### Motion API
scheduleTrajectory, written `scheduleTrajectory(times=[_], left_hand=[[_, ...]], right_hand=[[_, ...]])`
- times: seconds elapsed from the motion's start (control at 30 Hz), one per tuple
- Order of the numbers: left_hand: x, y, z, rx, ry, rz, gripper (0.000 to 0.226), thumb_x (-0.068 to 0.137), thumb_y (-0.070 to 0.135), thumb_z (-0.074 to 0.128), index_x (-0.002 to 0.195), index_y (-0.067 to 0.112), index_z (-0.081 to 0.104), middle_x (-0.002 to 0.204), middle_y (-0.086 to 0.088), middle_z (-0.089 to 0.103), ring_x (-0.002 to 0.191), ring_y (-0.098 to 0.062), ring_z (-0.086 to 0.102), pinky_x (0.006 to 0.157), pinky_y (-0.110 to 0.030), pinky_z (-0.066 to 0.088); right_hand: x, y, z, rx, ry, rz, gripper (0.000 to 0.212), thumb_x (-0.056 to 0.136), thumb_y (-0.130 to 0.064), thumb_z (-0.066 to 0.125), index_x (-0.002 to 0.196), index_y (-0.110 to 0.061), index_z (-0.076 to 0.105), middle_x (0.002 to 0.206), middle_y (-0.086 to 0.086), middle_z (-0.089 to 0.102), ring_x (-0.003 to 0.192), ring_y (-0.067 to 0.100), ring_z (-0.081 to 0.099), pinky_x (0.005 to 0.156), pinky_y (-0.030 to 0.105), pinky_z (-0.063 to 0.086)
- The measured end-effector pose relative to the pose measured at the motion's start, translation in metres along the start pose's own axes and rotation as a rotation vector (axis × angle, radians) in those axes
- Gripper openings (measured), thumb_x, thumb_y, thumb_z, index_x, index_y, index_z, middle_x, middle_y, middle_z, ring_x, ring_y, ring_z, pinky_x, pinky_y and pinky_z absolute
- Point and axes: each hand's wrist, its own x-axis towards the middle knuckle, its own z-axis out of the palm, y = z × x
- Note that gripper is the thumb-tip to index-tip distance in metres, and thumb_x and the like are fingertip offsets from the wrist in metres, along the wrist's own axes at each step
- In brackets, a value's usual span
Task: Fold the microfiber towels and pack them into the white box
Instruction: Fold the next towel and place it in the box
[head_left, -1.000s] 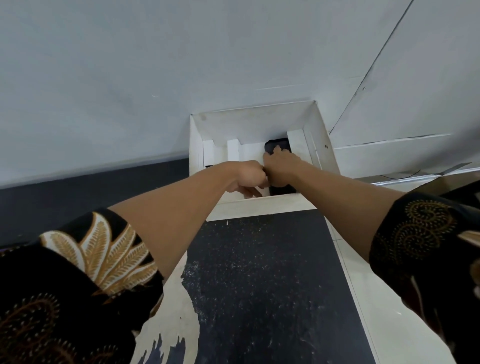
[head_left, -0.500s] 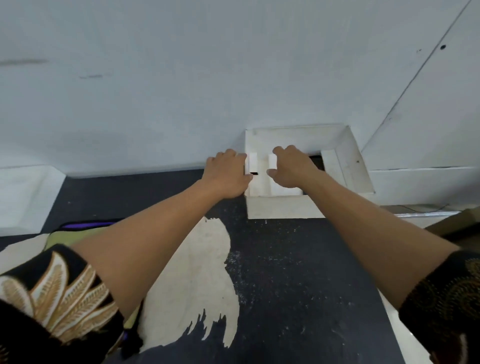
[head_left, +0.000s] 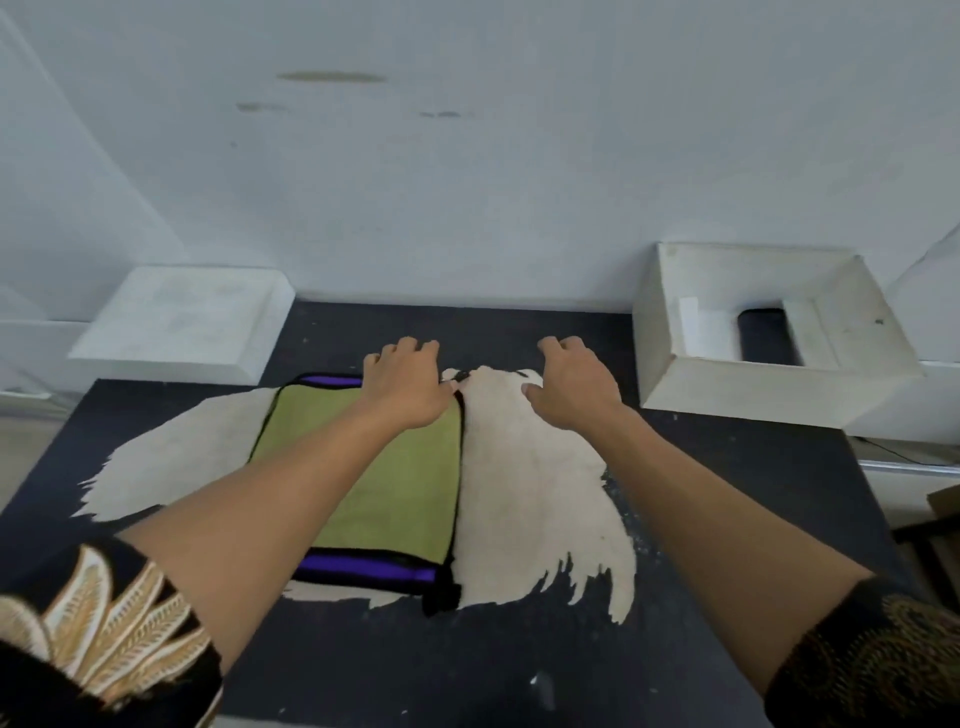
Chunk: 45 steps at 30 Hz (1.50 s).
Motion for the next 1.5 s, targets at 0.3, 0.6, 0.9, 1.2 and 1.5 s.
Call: scheduleTrajectory(times=[0.3, 0.6, 0.9, 1.2, 1.5], left_hand=[[-0.037, -0.126, 0.033, -0.054, -0.052, -0.109, 0.061, 0.093, 0.050, 0.054, 0.144, 0.018, 0.041, 0.145, -0.010, 0.044, 0.132, -0.032, 0.043, 0.107, -0.048, 0.034], [-0.074, -0.207, 0.087, -0.154, -0.156, -0.415, 0.064, 0.090, 0.042, 0.058, 0.143, 0.014, 0.034, 0.142, -0.015, 0.037, 0.127, -0.036, 0.040, 0.102, -0.047, 0.039], [-0.076, -0.216, 0.114, -0.355, -0.125, -0.545, 0.067, 0.092, 0.042, 0.057, 0.144, 0.013, 0.027, 0.142, -0.015, 0.035, 0.129, -0.037, 0.037, 0.100, -0.048, 0.040], [-0.047, -0.246, 0.117, -0.600, -0.215, -0.666, 0.042, 0.088, 0.047, 0.060, 0.108, 0.011, 0.059, 0.109, -0.010, 0.065, 0.097, -0.031, 0.062, 0.093, -0.045, 0.051], [-0.044, -0.241, 0.114, -0.583, -0.101, -0.663, 0.027, 0.102, 0.030, 0.048, 0.099, 0.004, 0.055, 0.106, -0.015, 0.064, 0.083, -0.027, 0.056, 0.076, -0.036, 0.050]], right_hand=[[-0.013, -0.090, 0.077, 0.033, -0.085, -0.004, 0.058, 0.090, -0.038, 0.061, 0.138, -0.015, 0.040, 0.135, 0.012, 0.044, 0.121, 0.031, 0.048, 0.092, 0.042, 0.047], [-0.043, -0.113, 0.143, 0.053, -0.303, 0.083, 0.047, 0.088, -0.031, 0.059, 0.127, -0.009, 0.045, 0.127, 0.014, 0.047, 0.111, 0.032, 0.053, 0.085, 0.037, 0.049], [-0.053, -0.122, 0.158, 0.004, -0.212, 0.138, 0.063, 0.087, -0.036, 0.066, 0.137, -0.013, 0.036, 0.136, 0.013, 0.036, 0.123, 0.032, 0.036, 0.087, 0.039, 0.048], [-0.044, -0.128, 0.165, 0.543, -0.207, 0.544, 0.054, 0.086, -0.019, 0.063, 0.129, -0.005, 0.034, 0.112, 0.010, 0.053, 0.092, 0.026, 0.055, 0.068, 0.034, 0.047], [-0.026, -0.137, 0.166, 0.478, -0.212, 0.508, 0.049, 0.086, -0.021, 0.063, 0.128, -0.009, 0.042, 0.117, 0.010, 0.058, 0.104, 0.028, 0.058, 0.076, 0.035, 0.047]])
